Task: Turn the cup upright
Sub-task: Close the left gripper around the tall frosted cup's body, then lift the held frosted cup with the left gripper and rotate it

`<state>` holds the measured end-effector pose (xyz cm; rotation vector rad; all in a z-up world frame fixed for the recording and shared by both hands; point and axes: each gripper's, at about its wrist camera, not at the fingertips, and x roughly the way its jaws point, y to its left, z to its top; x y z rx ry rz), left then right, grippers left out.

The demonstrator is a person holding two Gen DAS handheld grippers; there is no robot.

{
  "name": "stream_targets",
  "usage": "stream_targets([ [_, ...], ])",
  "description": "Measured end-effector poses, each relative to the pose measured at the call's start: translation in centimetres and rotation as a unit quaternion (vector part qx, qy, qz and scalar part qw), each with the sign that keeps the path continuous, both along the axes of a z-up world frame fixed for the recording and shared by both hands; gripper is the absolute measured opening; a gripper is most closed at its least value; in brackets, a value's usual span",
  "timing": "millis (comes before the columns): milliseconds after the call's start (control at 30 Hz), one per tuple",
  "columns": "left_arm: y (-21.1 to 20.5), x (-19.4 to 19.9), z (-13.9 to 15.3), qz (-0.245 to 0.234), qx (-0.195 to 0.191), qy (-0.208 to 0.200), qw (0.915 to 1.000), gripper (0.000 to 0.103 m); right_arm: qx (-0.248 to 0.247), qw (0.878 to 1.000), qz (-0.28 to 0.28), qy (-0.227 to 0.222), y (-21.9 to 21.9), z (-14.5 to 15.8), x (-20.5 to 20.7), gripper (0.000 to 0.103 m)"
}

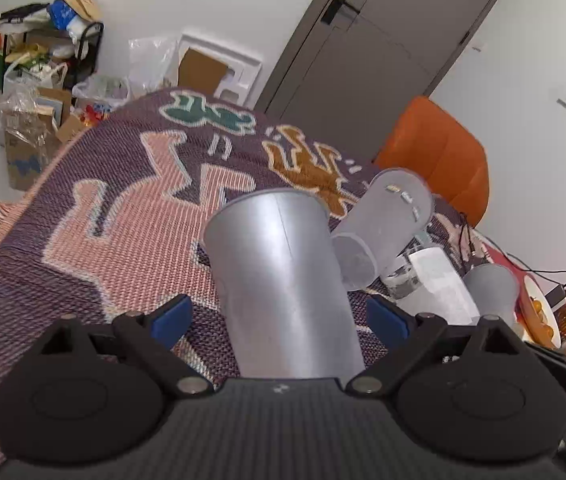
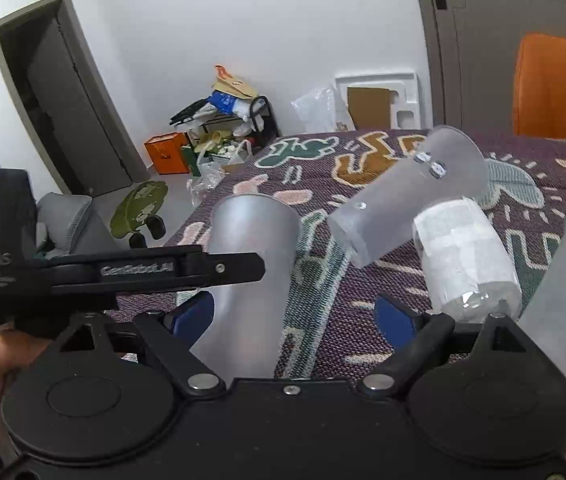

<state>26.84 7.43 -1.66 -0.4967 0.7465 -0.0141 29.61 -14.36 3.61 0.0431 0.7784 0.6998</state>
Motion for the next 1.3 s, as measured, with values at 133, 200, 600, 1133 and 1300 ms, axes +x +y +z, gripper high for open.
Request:
stream_targets([
  [133, 0.1, 1.5, -1.5, -0.009, -0.023, 0.031, 0.9992, 0.079, -0.002, 1.0, -0.02, 0.016, -0.8, -0.7, 0.2, 0.089],
  [200, 0.0, 1.5, -2.0, -0.009, -0.031, 0.034, 0.9989, 0.076, -0.003, 0.999, -0.03, 0.02, -1.2, -1.0, 0.2, 0.089],
  [600, -0.5, -0.5, -0.8, 0.001, -0.061, 0.037, 0.9974, 0.07, 0.014, 0.998, -0.05, 0.027, -2.9, -1.7, -0.3, 0.089],
  [1133, -3.7, -6.3, 0.4, 0.011, -0.078, 0.031, 0.9964, 0.069, 0.037, 0.997, -0.067, 0.018, -7.8, -1.5, -4.5, 0.088],
  [1300, -4.7, -7.9, 0.6, 0.002, -0.1, 0.032, 0.9945, 0.069, 0.04, 0.996, -0.075, 0.014, -9.1, -1.7, -6.0, 0.088],
])
